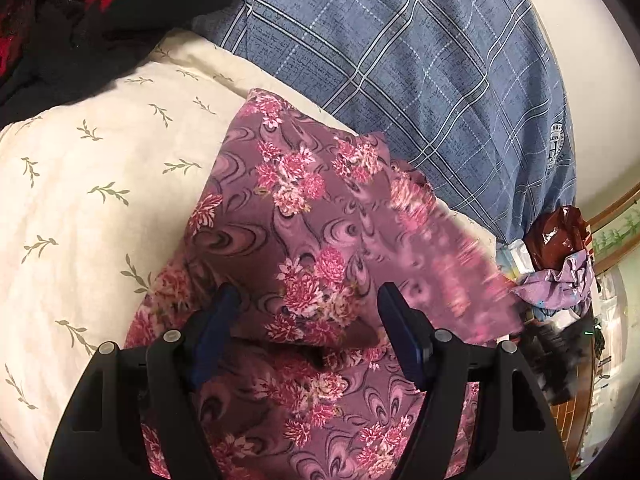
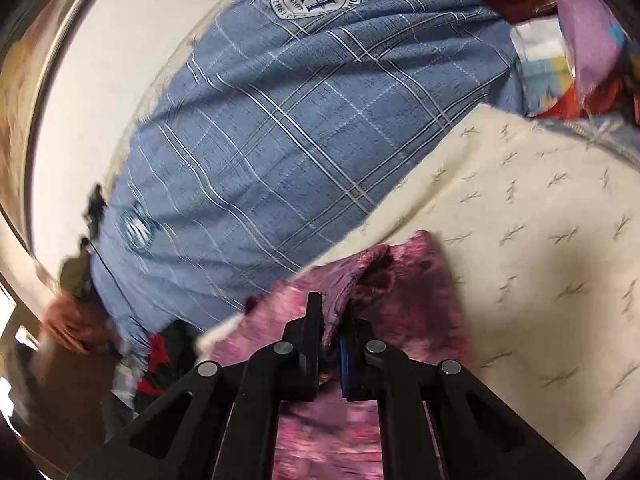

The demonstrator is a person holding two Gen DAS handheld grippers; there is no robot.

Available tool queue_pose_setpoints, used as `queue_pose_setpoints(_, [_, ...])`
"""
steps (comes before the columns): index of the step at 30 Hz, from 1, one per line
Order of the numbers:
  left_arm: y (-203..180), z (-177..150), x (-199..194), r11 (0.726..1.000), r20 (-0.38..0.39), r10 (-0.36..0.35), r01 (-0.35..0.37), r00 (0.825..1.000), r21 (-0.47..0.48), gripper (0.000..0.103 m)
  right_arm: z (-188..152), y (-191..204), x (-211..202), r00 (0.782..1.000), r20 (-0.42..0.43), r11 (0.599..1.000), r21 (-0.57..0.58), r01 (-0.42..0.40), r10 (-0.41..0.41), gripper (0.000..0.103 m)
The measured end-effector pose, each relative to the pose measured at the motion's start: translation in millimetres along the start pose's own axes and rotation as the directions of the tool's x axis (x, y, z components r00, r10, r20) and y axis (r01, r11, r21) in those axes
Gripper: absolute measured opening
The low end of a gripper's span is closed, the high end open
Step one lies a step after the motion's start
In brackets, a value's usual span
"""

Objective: Fold small clothes

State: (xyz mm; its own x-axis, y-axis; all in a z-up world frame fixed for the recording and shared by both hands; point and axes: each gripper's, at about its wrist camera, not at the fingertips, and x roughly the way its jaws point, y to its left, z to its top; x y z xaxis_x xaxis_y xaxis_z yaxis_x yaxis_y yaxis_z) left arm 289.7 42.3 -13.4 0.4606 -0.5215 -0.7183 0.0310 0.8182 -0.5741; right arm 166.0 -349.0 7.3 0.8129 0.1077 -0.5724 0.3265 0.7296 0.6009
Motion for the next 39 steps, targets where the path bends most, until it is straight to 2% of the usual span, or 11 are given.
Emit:
queue_pose_setpoints(2, [-0.1, -0.3, -2.2, 1.000, -0.003, -0.006, 0.006, 1.000, 0.004, 0.071, -10.3, -13.2, 18.3, 0.989, -0.103, 0.994, -0.017, 0.105, -0.107, 0.007])
queue_pose_setpoints(3, [0.4, -0.7, -4.7, 1.000, 0.000, -0.015, 0.015, 1.000, 0.006, 0.071, -17.3, -20.7, 22.6, 0.984, -0.135, 0.993, -0.012, 0.117, -0.117, 0.008])
queue_pose_setpoints(8, [7.0, 1.5, -2.1, 0.999, -0.006, -0.043, 0.043, 0.999, -0.019, 0.071, -20.1, -39.8, 8.8, 0.997, -0.079, 0.989, 0.148, 0.007, 0.005, 0.023])
queue_pose_setpoints(10, [8.2, 2.1, -2.3, 0.999, -0.005, -0.048, 0.048, 0.999, -0.024, 0.071, -14.3, -38.9, 5.5, 0.996, -0.078, 0.989, 0.138, 0.059, -0.048, 0.023])
queue_pose_setpoints(13, [9.3, 4.1, -2.8, 0.997, -0.004, -0.063, 0.063, 0.998, -0.036, 0.071, -11.5, -30.9, -17.4, 0.993, 0.021, 0.985, 0.134, 0.109, -0.113, 0.024])
queue_pose_setpoints(16, [12.7, 4.7, -1.9, 0.995, -0.007, -0.077, 0.077, 0.997, -0.058, 0.071, -19.3, -16.5, -31.5, 0.997, 0.053, 0.994, 0.093, 0.048, -0.053, 0.024])
queue_pose_setpoints(19, [13.0, 4.8, -3.6, 0.995, -0.007, -0.083, 0.083, 0.996, -0.063, 0.071, -42.9, 17.1, -21.4, 0.998, -0.052, 0.999, -0.019, -0.043, 0.042, 0.029])
queue_pose_setpoints(23, [12.9, 4.8, -7.8, 0.994, -0.010, -0.095, 0.094, 0.995, -0.063, 0.071, -88.2, 83.8, 24.5, 0.955, -0.270, 0.966, -0.189, -0.175, 0.120, 0.030])
queue_pose_setpoints(27, [13.3, 7.9, -12.0, 0.993, -0.012, -0.104, 0.103, 0.995, -0.062, 0.071, -124.8, 124.9, 69.0, 0.887, -0.401, 0.951, -0.103, -0.292, 0.229, 0.030])
queue_pose_setpoints(30, [16.0, 9.7, -14.3, 0.990, -0.013, -0.118, 0.117, 0.993, -0.073, 0.071, -137.7, 135.5, 95.5, 0.877, -0.420, 0.958, -0.053, -0.280, 0.234, 0.030])
queue_pose_setpoints(39, [19.0, 11.4, -19.4, 0.981, -0.007, -0.167, 0.166, 0.986, -0.097, 0.072, -146.5, 148.7, 128.9, 0.915, -0.328, 0.971, 0.049, -0.233, 0.236, 0.026])
